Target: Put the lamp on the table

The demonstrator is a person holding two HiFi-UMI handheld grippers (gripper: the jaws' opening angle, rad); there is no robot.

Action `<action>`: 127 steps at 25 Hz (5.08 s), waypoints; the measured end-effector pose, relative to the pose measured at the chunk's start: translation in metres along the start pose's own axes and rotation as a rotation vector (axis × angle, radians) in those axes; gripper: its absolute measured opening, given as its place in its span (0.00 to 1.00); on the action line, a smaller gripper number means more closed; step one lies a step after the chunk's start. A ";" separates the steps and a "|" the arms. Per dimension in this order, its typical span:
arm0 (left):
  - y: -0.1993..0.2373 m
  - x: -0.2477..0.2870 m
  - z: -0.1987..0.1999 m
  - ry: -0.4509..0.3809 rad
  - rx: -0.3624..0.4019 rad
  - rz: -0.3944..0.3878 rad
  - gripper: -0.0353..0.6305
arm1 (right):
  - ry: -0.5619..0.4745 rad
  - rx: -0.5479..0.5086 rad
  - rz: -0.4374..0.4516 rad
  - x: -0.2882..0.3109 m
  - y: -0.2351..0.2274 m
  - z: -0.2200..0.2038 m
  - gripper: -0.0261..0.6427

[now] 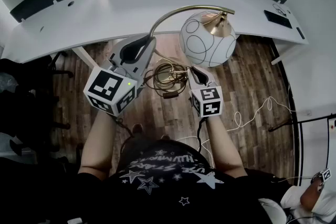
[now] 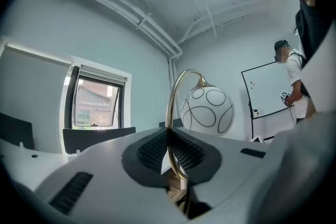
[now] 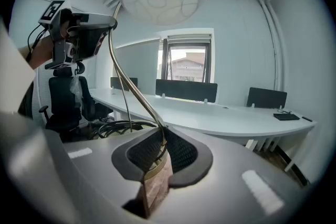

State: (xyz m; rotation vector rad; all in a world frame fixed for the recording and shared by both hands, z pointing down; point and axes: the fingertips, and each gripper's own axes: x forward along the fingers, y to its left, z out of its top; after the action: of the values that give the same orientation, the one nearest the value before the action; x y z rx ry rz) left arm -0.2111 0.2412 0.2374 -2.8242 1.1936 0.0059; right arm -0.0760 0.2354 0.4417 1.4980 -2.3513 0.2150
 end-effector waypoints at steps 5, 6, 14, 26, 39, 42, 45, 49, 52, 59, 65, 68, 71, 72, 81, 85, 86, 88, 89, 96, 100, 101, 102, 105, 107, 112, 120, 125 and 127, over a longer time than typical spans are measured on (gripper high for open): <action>-0.001 0.002 -0.001 0.014 -0.005 -0.004 0.10 | 0.004 0.012 0.008 -0.003 0.002 0.000 0.10; -0.001 0.001 -0.002 0.015 -0.005 -0.004 0.10 | 0.006 0.014 0.008 -0.003 0.002 0.000 0.10; 0.000 0.001 -0.002 0.016 -0.012 0.010 0.10 | 0.006 0.023 0.012 -0.004 0.002 0.000 0.10; -0.003 0.002 -0.005 0.015 -0.001 0.038 0.10 | -0.014 0.048 0.045 0.002 -0.003 -0.004 0.10; -0.003 0.006 -0.016 0.011 -0.003 0.029 0.10 | -0.020 0.043 0.041 0.010 -0.010 -0.012 0.10; 0.000 0.016 -0.021 0.001 -0.003 0.016 0.10 | -0.017 0.031 0.031 0.016 -0.019 -0.015 0.10; 0.010 0.059 -0.022 0.002 -0.002 -0.011 0.10 | -0.002 0.028 0.021 0.038 -0.054 -0.008 0.10; 0.042 0.111 -0.025 0.002 -0.010 -0.032 0.10 | 0.011 0.028 -0.005 0.078 -0.094 0.009 0.10; 0.068 0.133 -0.027 0.004 -0.006 -0.048 0.10 | 0.019 0.031 -0.020 0.107 -0.106 0.021 0.10; 0.132 0.192 -0.018 -0.019 0.005 -0.087 0.10 | 0.020 0.044 -0.050 0.176 -0.137 0.059 0.10; 0.187 0.229 -0.028 -0.023 -0.018 -0.122 0.10 | 0.034 0.035 -0.086 0.231 -0.156 0.079 0.10; 0.206 0.253 -0.032 -0.009 -0.037 -0.157 0.10 | 0.056 0.041 -0.107 0.253 -0.171 0.084 0.10; 0.219 0.278 -0.035 -0.020 -0.041 -0.180 0.10 | 0.062 0.039 -0.126 0.270 -0.188 0.089 0.10; 0.221 0.281 -0.037 -0.025 -0.042 -0.184 0.10 | 0.062 0.038 -0.131 0.271 -0.190 0.089 0.10; 0.220 0.299 -0.043 -0.033 -0.053 -0.186 0.10 | 0.047 0.040 -0.148 0.279 -0.212 0.088 0.10; 0.224 0.340 -0.047 -0.015 -0.051 -0.146 0.10 | 0.045 0.038 -0.104 0.305 -0.247 0.090 0.10; 0.226 0.346 -0.047 -0.011 -0.047 -0.131 0.10 | 0.043 0.033 -0.089 0.310 -0.252 0.089 0.10; 0.228 0.357 -0.049 -0.005 -0.037 -0.100 0.10 | 0.037 0.026 -0.060 0.320 -0.261 0.089 0.10; 0.228 0.363 -0.050 -0.007 -0.032 -0.087 0.10 | 0.034 0.023 -0.048 0.324 -0.266 0.089 0.10; 0.208 0.459 -0.049 0.028 -0.031 -0.038 0.10 | 0.036 0.029 0.006 0.350 -0.368 0.096 0.10; 0.210 0.494 -0.058 0.041 -0.049 -0.013 0.10 | 0.044 0.016 0.012 0.364 -0.406 0.097 0.10; 0.209 0.498 -0.059 0.043 -0.052 -0.011 0.10 | 0.045 0.011 0.011 0.365 -0.411 0.097 0.10; 0.207 0.504 -0.060 0.048 -0.054 -0.009 0.10 | 0.046 0.010 0.009 0.365 -0.418 0.096 0.10; 0.189 0.558 -0.064 0.064 -0.053 -0.019 0.10 | 0.057 0.025 0.007 0.369 -0.472 0.091 0.10; 0.175 0.603 -0.064 0.067 -0.048 -0.028 0.10 | 0.063 0.038 0.006 0.374 -0.516 0.086 0.10; 0.166 0.627 -0.071 0.057 -0.045 -0.034 0.10 | 0.065 0.027 0.004 0.379 -0.544 0.082 0.10; 0.170 0.680 -0.082 0.077 -0.045 -0.007 0.10 | 0.071 0.026 0.012 0.409 -0.596 0.084 0.10; 0.182 0.706 -0.097 0.098 -0.053 0.001 0.10 | 0.077 0.040 0.011 0.435 -0.619 0.081 0.10; 0.186 0.714 -0.102 0.106 -0.053 0.001 0.10 | 0.082 0.047 0.013 0.444 -0.624 0.078 0.10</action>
State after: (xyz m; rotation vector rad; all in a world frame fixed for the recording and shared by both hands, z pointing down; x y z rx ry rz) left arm 0.1503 -0.4064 0.3033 -2.9030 1.2337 -0.1145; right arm 0.2997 -0.4343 0.4957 1.4674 -2.3069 0.3303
